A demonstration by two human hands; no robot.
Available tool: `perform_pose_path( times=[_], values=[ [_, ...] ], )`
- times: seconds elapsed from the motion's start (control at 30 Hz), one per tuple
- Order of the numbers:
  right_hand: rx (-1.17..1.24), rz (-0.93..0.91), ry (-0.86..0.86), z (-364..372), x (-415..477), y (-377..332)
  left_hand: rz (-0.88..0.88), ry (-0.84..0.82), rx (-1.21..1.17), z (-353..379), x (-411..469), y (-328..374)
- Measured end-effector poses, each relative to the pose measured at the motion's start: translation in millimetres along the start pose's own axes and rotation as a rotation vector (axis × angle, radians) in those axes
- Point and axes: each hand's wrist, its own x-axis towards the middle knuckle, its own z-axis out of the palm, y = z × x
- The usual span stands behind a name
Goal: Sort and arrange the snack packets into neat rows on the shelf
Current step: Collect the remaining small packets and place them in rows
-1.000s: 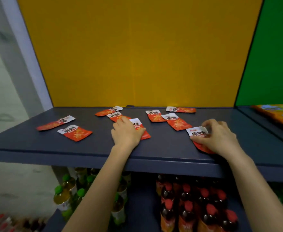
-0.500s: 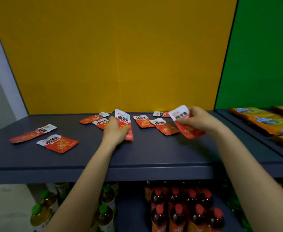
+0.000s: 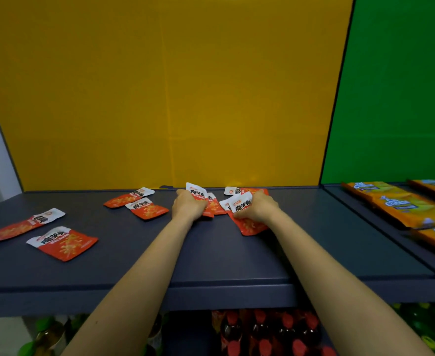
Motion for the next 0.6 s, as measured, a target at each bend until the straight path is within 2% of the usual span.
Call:
perform_pose_path(
  times=[0.13,0.3,0.37,0.47,0.6],
  values=[
    [0.014,-0.04,-0.139,-16,12,12,-0.005,0.005,0.077,13,5,4],
    [0.17,-0.097,-0.161,-40,25,27,0.026,0.068,0.354,24,9,2],
    [0.117,-0.14,-0.107,-45,34,28,0.008,0.096,0.401,21,13,1],
    [-0.116,-0.217,-0.028,-46,45,23,-0.054,0.042,0.334,18,25,3],
    [-0.206,-0.273,-0.06,-42,63,16,-0.104,-0.027,0.256,14,38,7]
  ],
)
